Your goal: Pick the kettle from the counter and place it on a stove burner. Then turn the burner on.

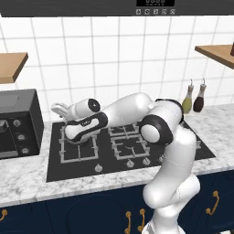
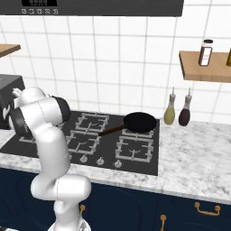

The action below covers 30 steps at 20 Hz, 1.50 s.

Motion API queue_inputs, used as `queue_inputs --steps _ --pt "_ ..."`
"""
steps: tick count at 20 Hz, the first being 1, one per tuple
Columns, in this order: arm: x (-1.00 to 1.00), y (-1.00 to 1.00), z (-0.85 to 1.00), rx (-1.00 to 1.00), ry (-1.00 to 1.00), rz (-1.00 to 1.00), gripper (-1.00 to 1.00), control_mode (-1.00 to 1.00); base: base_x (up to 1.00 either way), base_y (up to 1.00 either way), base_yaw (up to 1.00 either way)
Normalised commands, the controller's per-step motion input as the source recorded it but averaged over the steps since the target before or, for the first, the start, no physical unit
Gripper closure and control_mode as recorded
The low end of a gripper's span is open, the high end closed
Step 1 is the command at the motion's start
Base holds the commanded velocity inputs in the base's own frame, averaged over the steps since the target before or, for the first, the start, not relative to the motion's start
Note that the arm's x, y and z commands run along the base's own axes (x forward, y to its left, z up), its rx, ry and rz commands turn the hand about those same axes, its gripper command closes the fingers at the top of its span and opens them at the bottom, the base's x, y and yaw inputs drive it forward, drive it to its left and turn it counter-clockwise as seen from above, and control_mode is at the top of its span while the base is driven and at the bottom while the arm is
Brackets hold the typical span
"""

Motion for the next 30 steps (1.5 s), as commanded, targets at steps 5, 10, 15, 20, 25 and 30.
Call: queue_inputs --steps 5,10,15,20,25,30 --pt "0.00 0.12 -0.39 0.07 0.00 0.00 -1.00 -1.00 0.00 0.00 0.00" --pt "-0.14 -0.05 0.00 0.00 0.01 0.00 -1.00 -1.00 0.00 0.00 0.00" --pt "-0.56 -0.38 0.00 -0.01 0.19 0.00 -1.00 -1.00 0.00 0.00 0.00" --pt "-0.50 -0.50 0.25 0.00 0.23 0.00 -1.00 -1.00 0.00 0.00 0.00" --pt "-0.52 -0.64 1.00 -0.02 0.12 -0.05 -1.00 -1.00 0.00 0.00 0.00" --pt "-0.46 -1.00 0.19 -0.33 0.25 0.06 -1.00 -1.00 0.00 0.00 0.00"
